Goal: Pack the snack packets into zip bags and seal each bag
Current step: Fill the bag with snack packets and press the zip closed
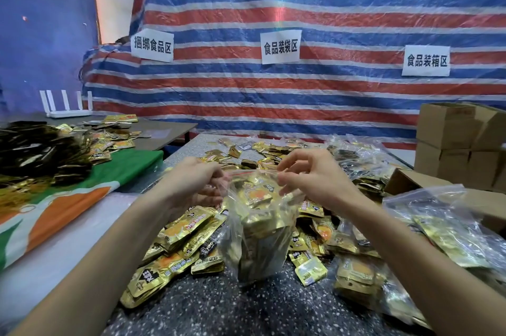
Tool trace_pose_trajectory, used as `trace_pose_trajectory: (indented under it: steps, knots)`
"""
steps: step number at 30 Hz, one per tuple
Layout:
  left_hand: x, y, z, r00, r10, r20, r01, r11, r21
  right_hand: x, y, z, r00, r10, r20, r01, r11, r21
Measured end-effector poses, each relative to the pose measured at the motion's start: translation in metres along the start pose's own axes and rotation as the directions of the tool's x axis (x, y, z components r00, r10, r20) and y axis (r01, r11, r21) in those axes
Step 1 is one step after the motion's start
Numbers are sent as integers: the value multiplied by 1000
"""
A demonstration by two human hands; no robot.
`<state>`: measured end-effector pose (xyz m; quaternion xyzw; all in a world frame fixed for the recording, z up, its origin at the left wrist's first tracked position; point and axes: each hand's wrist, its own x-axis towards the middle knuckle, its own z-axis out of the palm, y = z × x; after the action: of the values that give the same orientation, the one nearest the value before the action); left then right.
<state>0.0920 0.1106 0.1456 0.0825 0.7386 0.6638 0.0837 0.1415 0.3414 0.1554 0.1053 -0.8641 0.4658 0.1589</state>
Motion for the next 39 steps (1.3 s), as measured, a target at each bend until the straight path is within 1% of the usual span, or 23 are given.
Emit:
trace_pose_trajectory:
  steps: [1, 3, 5, 7, 8, 10, 12, 15, 17, 18, 20, 22, 23, 24, 27, 29, 31, 33, 36, 39]
  knots:
    - [-1, -2, 1, 1000, 27, -12, -26, 999, 33, 0, 2, 1, 1000, -19, -22, 19, 1000, -6]
    - [-4, -7, 4, 995, 100, -2, -99, 990, 98, -1, 5, 4, 995, -92, -42, 86, 989, -124]
    - [-7, -12, 2, 983, 157, 96, -165, 983, 82, -1, 10, 5, 993, -119, -17, 113, 972, -204]
    - [-11, -14, -5, 954, 186, 235, -195, 981, 17, 0, 13, 2, 996, -89, 23, 91, 972, -216]
    - [-12, -16, -8, 940, 209, 271, -215, 977, -9, 0, 14, 1, 997, -69, 40, 76, 972, -222]
    - [-13, -18, -13, 928, 286, 239, -300, 954, 24, 0, 16, -2, 997, -31, 67, 45, 975, -216]
    - [-14, -20, -15, 908, 373, 189, -400, 907, 134, 0, 15, -4, 995, -12, 99, 33, 978, -206]
    - [-19, -21, -13, 883, 431, 187, -468, 843, 265, -3, 13, -4, 985, -21, 169, 63, 967, -247]
    - [-26, -20, -3, 882, 440, 171, -469, 778, 417, -2, 13, -3, 979, -38, 198, 98, 949, -300]
    - [-28, -19, 5, 888, 437, 140, -443, 740, 506, -2, 14, -1, 978, -50, 203, 115, 941, -318]
    - [-26, -20, 22, 904, 423, 56, -346, 649, 677, -1, 14, 2, 975, -71, 211, 140, 934, -330]
    - [-23, -18, 33, 918, 398, -4, -243, 569, 786, -1, 13, 0, 970, -75, 231, 152, 929, -337]
    - [-21, -15, 35, 923, 385, -22, -217, 565, 796, -1, 12, -2, 967, -62, 247, 146, 930, -337]
    - [-19, -12, 33, 930, 366, -35, -208, 603, 770, -1, 11, -6, 963, -46, 266, 137, 933, -334]
    - [-15, -1, 22, 966, 253, -49, -186, 815, 549, -1, 10, -19, 947, -6, 322, 109, 947, -304]
    - [-18, 5, 15, 984, 177, -33, -146, 891, 429, -3, 8, -26, 923, 0, 384, 108, 960, -260]
    - [-21, 9, 10, 987, 162, 1, -150, 909, 389, -7, 8, -32, 884, 0, 467, 138, 955, -263]
    - [-23, 12, 7, 981, 187, 45, -189, 890, 415, -10, 9, -34, 858, -6, 514, 192, 931, -310]
    - [-26, 14, 0, 959, 235, 156, -281, 846, 452, -13, 11, -34, 878, -50, 476, 257, 889, -380]
    - [-26, 17, -12, 929, 253, 270, -352, 829, 435, -15, 11, -38, 902, -146, 407, 274, 921, -276]
